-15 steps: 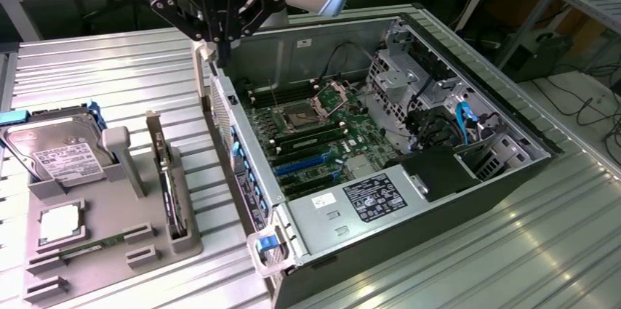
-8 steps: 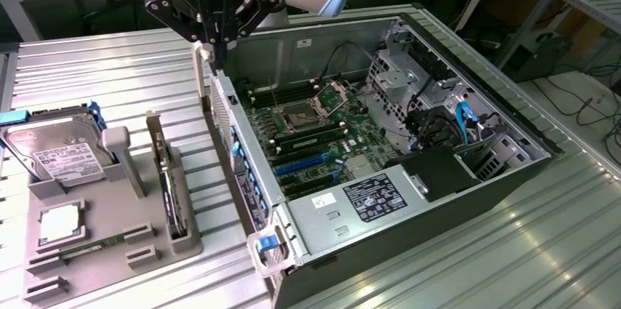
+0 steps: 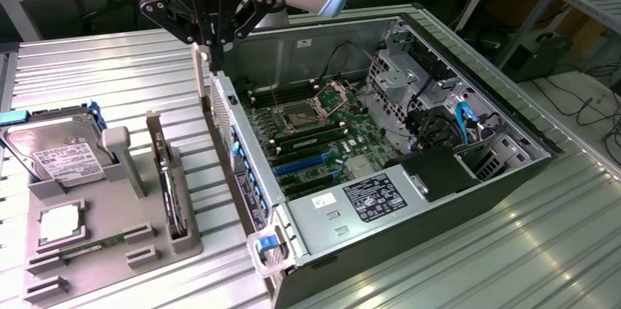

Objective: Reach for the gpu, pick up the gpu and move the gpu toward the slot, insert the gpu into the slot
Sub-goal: 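Reach for the gpu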

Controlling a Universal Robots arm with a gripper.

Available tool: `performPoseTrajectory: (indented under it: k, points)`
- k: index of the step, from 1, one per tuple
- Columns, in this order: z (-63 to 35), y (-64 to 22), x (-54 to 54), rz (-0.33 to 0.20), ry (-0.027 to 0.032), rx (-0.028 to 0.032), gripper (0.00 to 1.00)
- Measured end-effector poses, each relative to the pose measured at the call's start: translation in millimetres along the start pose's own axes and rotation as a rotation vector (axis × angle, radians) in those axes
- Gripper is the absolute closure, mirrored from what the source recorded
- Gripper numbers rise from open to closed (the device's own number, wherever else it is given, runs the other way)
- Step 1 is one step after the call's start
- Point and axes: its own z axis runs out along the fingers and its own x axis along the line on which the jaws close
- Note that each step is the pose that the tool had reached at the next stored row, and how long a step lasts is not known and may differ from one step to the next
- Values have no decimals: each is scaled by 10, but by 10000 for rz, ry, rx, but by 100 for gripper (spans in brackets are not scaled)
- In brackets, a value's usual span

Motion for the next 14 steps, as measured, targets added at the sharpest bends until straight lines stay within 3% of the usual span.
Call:
performPoseTrajectory:
  k: [14]
  points:
    - [-3,-41,62,0,4,0,89]
